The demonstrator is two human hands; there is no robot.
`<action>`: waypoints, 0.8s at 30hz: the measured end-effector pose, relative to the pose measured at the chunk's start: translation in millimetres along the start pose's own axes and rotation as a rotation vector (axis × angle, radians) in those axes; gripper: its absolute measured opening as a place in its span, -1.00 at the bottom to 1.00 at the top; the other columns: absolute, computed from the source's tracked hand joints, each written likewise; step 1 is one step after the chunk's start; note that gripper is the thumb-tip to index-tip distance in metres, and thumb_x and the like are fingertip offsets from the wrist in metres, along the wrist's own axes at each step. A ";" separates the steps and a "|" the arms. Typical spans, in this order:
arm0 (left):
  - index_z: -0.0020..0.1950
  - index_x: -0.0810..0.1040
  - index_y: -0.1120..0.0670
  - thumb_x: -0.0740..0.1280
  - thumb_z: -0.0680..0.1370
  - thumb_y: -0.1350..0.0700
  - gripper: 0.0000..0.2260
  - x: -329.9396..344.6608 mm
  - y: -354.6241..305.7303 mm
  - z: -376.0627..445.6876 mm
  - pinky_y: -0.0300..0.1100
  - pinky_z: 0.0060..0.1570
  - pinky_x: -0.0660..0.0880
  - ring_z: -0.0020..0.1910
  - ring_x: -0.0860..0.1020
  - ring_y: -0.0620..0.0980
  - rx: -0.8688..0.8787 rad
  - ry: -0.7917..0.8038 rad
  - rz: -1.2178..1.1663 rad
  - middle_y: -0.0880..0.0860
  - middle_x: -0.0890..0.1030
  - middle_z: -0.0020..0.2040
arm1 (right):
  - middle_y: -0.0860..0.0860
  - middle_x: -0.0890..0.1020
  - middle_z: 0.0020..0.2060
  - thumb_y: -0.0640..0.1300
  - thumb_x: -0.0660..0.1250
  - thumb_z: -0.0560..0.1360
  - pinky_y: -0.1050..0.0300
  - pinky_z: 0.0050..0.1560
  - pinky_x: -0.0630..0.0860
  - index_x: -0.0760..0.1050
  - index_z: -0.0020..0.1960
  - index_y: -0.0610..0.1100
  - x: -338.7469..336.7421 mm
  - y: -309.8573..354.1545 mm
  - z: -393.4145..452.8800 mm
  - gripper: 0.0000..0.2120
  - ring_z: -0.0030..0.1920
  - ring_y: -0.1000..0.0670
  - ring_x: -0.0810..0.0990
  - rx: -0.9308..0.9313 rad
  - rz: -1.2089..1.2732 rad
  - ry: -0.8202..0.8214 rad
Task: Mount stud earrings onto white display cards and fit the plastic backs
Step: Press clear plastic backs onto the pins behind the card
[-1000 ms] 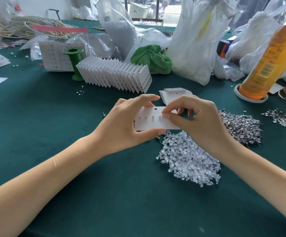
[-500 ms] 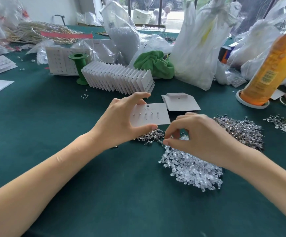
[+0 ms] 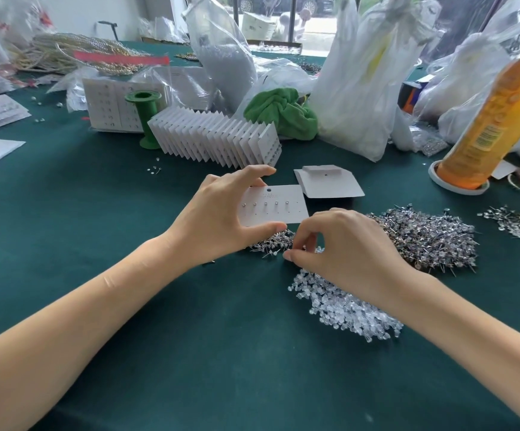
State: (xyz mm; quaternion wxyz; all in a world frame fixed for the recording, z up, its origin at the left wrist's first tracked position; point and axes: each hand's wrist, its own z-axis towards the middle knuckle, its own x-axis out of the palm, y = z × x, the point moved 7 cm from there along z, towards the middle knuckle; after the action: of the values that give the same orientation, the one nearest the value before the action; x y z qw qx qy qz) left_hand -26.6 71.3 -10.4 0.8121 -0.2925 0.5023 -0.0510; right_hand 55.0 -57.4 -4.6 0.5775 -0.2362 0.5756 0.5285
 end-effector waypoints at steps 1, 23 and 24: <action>0.39 0.30 -0.18 0.39 0.30 -0.29 -0.31 0.4 0.0 0.0 -0.28 0.13 0.18 0.07 0.30 -0.17 0.001 0.002 0.004 -0.16 0.52 0.17 | 0.17 0.61 -0.26 0.12 0.40 0.44 0.20 -0.14 0.27 0.58 -0.21 0.12 0.5 0.2 0.0 -0.89 -0.11 0.10 0.49 0.005 0.001 -0.006; 0.36 0.28 -0.24 0.34 0.30 -0.37 -0.33 7.3 -14.7 -6.0 -0.52 0.15 0.16 0.14 0.31 -0.42 0.094 0.082 -0.045 -0.25 0.50 0.13 | 0.16 0.63 -0.41 -0.07 0.50 0.39 0.48 -0.42 0.36 0.70 -0.20 -0.03 -7.7 -55.8 10.7 -0.96 -0.48 0.26 0.45 0.398 0.909 0.060; 0.35 0.28 -0.26 0.33 0.29 -0.38 -0.34 8.1 -14.1 -5.8 -0.49 0.15 0.18 0.13 0.34 -0.31 0.080 0.091 -0.054 -0.25 0.50 0.14 | 0.17 0.64 -0.41 -0.08 0.50 0.39 0.49 -0.42 0.36 0.70 -0.18 -0.04 -6.7 -54.7 10.6 -0.95 -0.48 0.27 0.47 0.389 0.914 0.072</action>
State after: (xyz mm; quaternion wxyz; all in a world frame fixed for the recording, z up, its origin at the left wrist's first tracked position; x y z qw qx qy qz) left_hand -24.6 54.2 -11.2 0.7978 -0.2707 0.5282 -0.1061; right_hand 109.2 -68.4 -14.4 0.2997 0.1343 0.7278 0.6021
